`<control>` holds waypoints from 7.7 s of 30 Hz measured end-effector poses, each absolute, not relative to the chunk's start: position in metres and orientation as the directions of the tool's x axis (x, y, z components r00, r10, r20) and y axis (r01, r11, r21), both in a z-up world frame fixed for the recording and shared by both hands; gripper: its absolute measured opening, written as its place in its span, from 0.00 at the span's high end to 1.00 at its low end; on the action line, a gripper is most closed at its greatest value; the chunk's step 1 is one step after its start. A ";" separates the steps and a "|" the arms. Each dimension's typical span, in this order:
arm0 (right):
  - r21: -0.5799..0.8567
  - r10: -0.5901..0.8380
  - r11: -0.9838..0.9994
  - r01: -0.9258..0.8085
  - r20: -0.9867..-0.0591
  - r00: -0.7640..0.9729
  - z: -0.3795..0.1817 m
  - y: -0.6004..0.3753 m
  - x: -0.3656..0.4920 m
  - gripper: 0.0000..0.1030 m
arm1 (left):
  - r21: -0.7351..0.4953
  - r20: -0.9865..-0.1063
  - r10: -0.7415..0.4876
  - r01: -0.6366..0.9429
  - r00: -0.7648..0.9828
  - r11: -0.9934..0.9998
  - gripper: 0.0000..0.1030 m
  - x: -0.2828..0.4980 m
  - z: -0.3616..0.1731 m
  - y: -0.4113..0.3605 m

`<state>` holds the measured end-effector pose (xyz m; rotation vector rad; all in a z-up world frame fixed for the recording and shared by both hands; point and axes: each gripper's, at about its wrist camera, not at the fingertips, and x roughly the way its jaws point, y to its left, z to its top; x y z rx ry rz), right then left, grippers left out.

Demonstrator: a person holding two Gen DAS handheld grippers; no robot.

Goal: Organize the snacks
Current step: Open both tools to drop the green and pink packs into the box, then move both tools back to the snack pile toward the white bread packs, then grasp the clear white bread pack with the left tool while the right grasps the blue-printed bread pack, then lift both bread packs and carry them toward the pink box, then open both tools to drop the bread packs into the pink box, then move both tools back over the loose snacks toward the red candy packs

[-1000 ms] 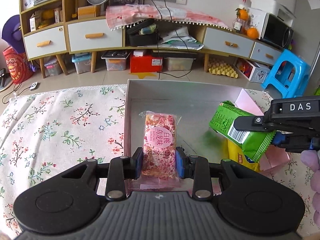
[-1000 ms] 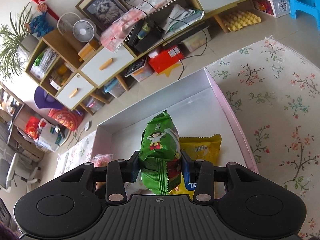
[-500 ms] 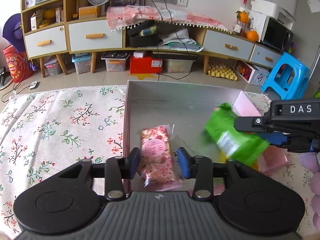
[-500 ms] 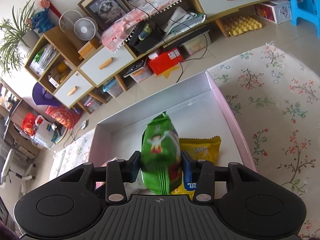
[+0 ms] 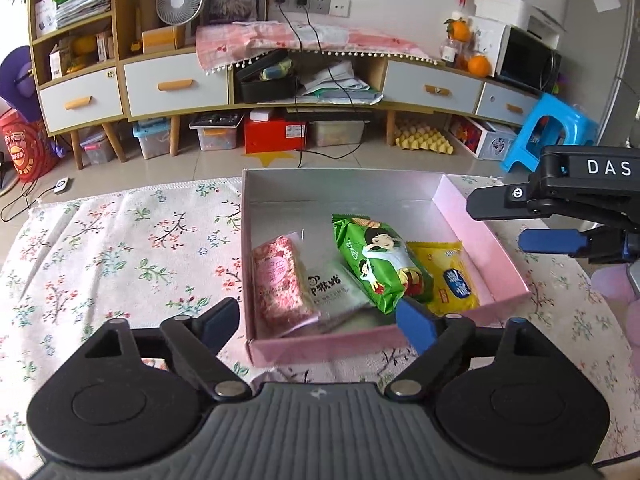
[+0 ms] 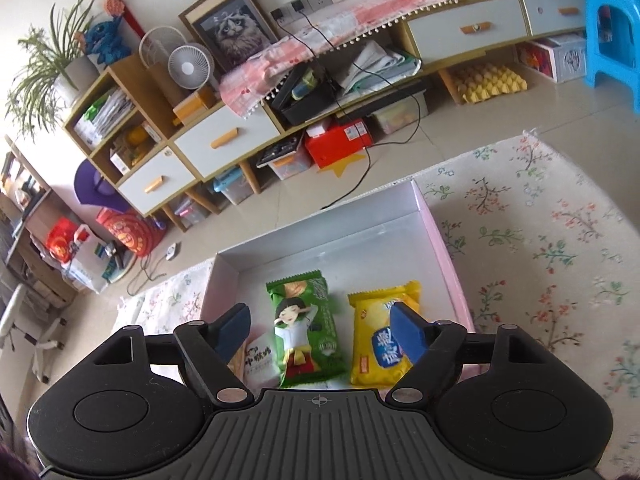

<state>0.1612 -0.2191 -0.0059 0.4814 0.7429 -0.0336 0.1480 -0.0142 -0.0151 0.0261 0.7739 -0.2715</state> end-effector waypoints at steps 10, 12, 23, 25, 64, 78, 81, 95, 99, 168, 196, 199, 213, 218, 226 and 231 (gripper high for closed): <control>0.358 0.132 0.916 0.182 -0.696 0.706 0.016 -0.210 0.129 0.14 | -0.004 -0.709 -0.171 0.239 0.684 0.971 0.03 0.118 0.005 -0.002; 0.347 0.129 0.920 0.183 -0.709 0.693 0.018 -0.207 0.122 0.14 | 0.015 -0.712 -0.151 0.229 0.686 0.973 0.01 0.111 0.008 0.002; 0.328 0.145 0.926 0.189 -0.769 0.623 0.015 -0.189 0.091 0.12 | 0.025 -0.741 -0.100 0.177 0.664 0.984 0.01 0.082 0.006 0.027; 0.331 0.154 0.926 0.184 -0.773 0.616 0.010 -0.186 0.085 0.12 | 0.026 -0.741 -0.097 0.173 0.664 0.985 0.01 0.078 0.000 0.034; 0.489 0.362 0.822 0.291 -0.844 0.395 -0.061 -0.130 0.115 0.55 | -0.059 -0.784 -0.308 0.429 0.539 0.901 0.58 0.092 -0.048 0.053; 0.328 0.225 0.925 0.190 -0.879 0.421 -0.060 -0.111 0.126 0.65 | -0.032 -0.795 -0.279 0.422 0.538 0.906 0.56 0.100 -0.054 0.046; 0.279 0.184 0.942 0.186 -0.893 0.410 -0.060 -0.115 0.124 0.69 | -0.030 -0.797 -0.275 0.420 0.537 0.907 0.55 0.101 -0.055 0.044; 0.337 0.235 0.916 0.218 -0.891 0.389 -0.070 -0.140 0.125 0.63 | 0.022 -0.811 -0.220 0.404 0.542 0.914 0.52 0.109 -0.061 0.025; 0.347 0.238 0.911 0.224 -0.884 0.402 -0.069 -0.140 0.123 0.66 | 0.027 -0.810 -0.193 0.365 0.553 0.931 0.60 0.110 -0.058 0.023; 0.577 0.220 0.760 0.299 -0.661 0.717 -0.051 -0.271 0.209 0.83 | -0.227 -0.726 -0.253 0.124 0.640 0.966 0.82 0.232 -0.039 -0.021; 0.541 0.213 0.787 0.295 -0.688 0.693 -0.001 -0.255 0.169 0.33 | -0.162 -0.698 -0.220 0.149 0.682 0.975 0.22 0.184 -0.001 -0.008; 0.521 0.216 0.808 0.276 -0.697 0.683 0.010 -0.246 0.161 0.31 | -0.134 -0.697 -0.204 0.154 0.688 0.979 0.17 0.173 0.005 -0.005; 0.387 0.215 0.909 0.151 -0.750 0.625 0.013 -0.200 0.104 0.18 | -0.030 -0.715 -0.156 0.193 0.682 0.981 0.03 0.114 0.007 0.010; 0.373 0.228 0.920 0.123 -0.761 0.607 0.009 -0.191 0.087 0.17 | -0.003 -0.725 -0.147 0.210 0.673 0.978 0.01 0.097 0.005 0.013; 0.301 0.217 0.953 0.028 -0.748 0.627 -0.001 -0.179 0.062 0.12 | -0.012 -0.706 -0.166 0.223 0.688 0.975 0.01 0.072 -0.013 0.030; 0.232 0.192 0.973 -0.022 -0.746 0.638 -0.014 -0.175 0.052 0.12 | 0.005 -0.698 -0.166 0.236 0.697 0.972 0.01 0.063 -0.021 0.039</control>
